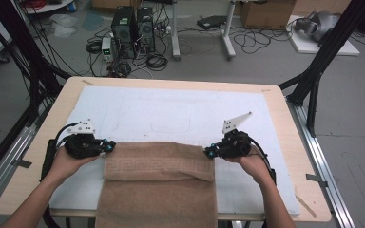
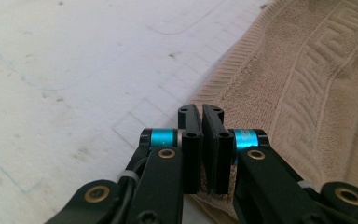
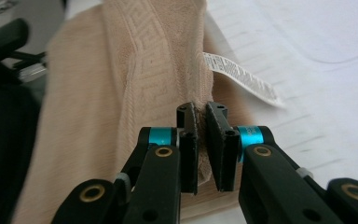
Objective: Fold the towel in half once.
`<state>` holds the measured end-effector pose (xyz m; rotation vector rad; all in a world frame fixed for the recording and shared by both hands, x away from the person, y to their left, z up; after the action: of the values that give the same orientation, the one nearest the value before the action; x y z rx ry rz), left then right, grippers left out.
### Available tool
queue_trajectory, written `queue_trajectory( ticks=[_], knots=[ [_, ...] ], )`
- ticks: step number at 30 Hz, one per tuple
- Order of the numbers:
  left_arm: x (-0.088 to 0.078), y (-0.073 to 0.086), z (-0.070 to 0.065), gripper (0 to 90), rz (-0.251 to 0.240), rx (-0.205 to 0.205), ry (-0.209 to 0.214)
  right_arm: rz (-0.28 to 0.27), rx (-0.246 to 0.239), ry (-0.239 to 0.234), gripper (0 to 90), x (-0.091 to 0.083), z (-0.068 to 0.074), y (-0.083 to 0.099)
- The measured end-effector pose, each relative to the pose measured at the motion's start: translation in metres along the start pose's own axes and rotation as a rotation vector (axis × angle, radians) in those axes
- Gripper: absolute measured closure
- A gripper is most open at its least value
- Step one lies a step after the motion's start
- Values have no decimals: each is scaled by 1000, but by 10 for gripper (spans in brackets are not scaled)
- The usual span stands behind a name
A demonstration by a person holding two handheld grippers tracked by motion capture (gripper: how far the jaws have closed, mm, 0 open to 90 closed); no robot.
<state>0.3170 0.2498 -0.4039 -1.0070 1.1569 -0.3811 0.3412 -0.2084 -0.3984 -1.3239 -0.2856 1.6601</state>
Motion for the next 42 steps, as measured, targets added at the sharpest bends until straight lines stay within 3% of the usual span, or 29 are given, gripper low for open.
queue_trajectory(
  ticks=[2,4,5,7,10,13,15,16,18,20,24,26,28,31,32,34,36,42],
  knots=[
    [-11,2,-18,857,-20,36,80,19,-32,-36,831,-2,16,9],
    [-18,4,-31,833,-46,52,194,10,-62,-89,771,-4,30,16],
    [-20,4,-35,792,-46,65,208,-4,-65,-122,724,-6,36,17],
    [-21,4,-33,681,-44,59,183,-16,-75,-118,694,-8,38,16],
    [-15,3,-21,629,-42,43,113,-15,-43,-60,664,-7,25,11],
    [-6,3,-5,620,-39,31,1,-44,4,-36,642,-4,7,8],
    [2,4,4,628,-12,25,-79,-70,40,16,624,-4,-7,6],
    [6,6,9,636,0,13,-96,-79,59,29,624,-4,-12,5],
    [14,8,16,637,29,3,-118,-65,76,101,616,-1,-20,6],
    [22,10,19,624,57,3,-111,-21,86,145,591,4,-26,8],
    [36,16,23,550,141,10,-113,13,106,215,502,14,-35,15],
    [43,19,23,500,176,-4,-101,24,117,238,481,19,-38,17],
    [50,22,24,507,214,-18,-74,42,122,243,482,25,-42,20],
    [50,23,26,570,198,-58,-65,73,120,238,599,32,-43,22],
    [50,22,26,645,191,-61,-45,79,115,208,690,33,-42,22],
    [51,21,24,760,193,-51,-45,90,86,192,808,33,-40,20],
    [51,18,23,814,196,-25,-64,79,77,191,835,31,-41,17],
    [50,10,35,838,127,-61,-137,17,92,236,845,21,-52,3]
  ],
)
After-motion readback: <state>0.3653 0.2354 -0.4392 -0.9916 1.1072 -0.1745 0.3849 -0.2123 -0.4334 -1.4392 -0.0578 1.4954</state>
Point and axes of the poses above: each handheld gripper's, and its own axes: x roughly forward along the jaws, y roughly out of its underside, z roughly to its left, the point moved 2 cm from there along x, roughly forward along the jaws, and after that the axes turned 11 degrees about x, right-handed, at the moved point
